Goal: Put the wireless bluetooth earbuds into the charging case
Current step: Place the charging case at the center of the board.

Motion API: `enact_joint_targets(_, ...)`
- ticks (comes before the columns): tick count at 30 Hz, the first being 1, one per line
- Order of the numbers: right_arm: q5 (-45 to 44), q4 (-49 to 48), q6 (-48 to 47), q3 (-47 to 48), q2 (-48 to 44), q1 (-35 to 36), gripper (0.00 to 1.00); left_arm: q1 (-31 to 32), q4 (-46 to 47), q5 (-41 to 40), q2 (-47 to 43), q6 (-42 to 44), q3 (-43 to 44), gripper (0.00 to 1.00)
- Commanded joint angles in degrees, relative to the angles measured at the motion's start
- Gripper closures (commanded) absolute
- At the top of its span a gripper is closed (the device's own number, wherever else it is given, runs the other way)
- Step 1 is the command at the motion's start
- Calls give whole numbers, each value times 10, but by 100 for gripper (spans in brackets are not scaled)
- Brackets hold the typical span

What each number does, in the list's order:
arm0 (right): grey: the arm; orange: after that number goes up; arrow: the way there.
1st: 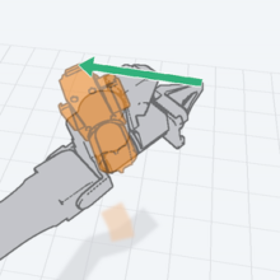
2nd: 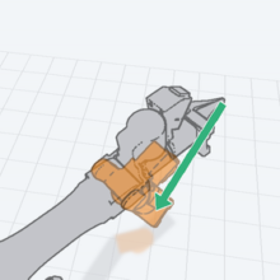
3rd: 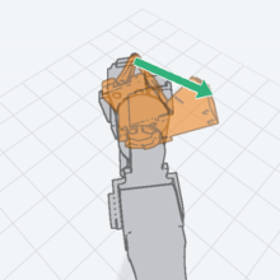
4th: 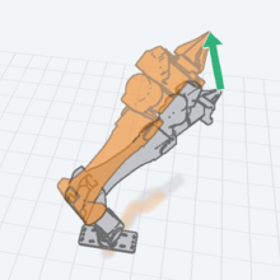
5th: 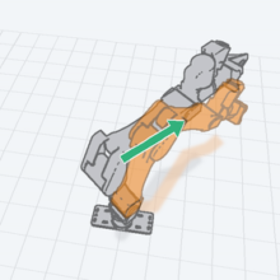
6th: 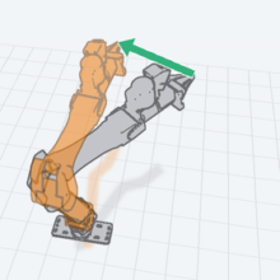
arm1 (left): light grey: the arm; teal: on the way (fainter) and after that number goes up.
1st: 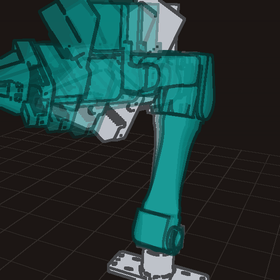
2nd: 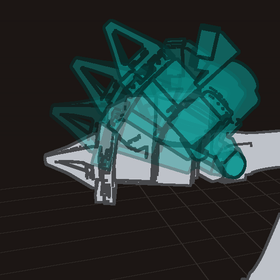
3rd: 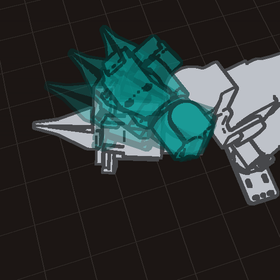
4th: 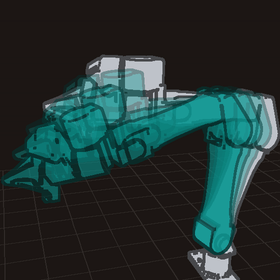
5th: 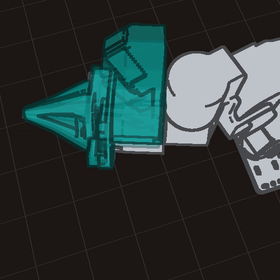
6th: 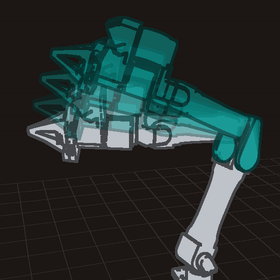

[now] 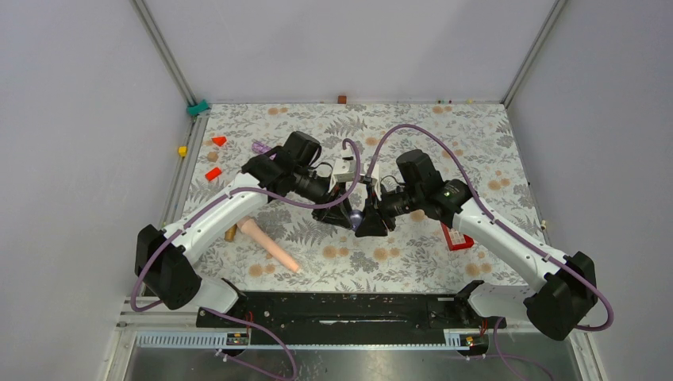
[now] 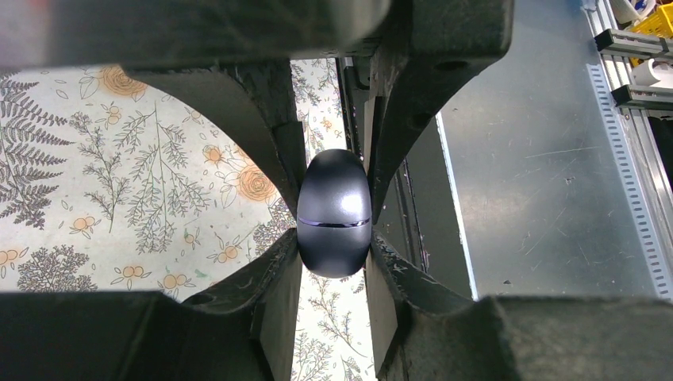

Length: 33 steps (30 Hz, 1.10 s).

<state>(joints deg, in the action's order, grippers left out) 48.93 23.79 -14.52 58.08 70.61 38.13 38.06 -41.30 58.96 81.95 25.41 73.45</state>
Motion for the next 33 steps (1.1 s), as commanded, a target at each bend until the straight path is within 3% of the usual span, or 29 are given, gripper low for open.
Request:
enact_joint_targets(1, 13, -7, 2, 18, -10, 6, 76, -4, 35, 15, -9, 0, -1, 92)
enact_joint_targets(3, 12, -1, 0, 22, -12, 6, 76, -3, 34, 13, -8, 0, -1, 88)
enact_joint_targets(4, 10, 3, -2, 24, -13, 6, 76, -4, 34, 12, -8, 0, -1, 82)
enact_joint_targets(7, -4, 25, -9, 40, -16, 5, 76, -5, 35, 2, -10, 0, -2, 13)
enact_joint_targets(8, -11, 31, -13, 45, -17, 4, 76, -6, 35, 0, -12, 2, -2, 3)
enact_joint_targets(13, -16, 59, -27, 62, -10, -29, 76, -28, 35, -5, -28, 3, -3, 1)
enact_joint_targets(20, 12, 96, -38, 101, 45, -155, 76, -96, 79, 6, -66, -30, -22, 2)
enact_joint_targets(27, -37, 169, -68, 199, 206, -294, 77, -156, 94, -20, -91, -44, -23, 2)
enact_joint_targets(33, -108, 282, -84, 373, 386, -407, 76, -192, 76, -44, -111, -5, -25, 1)
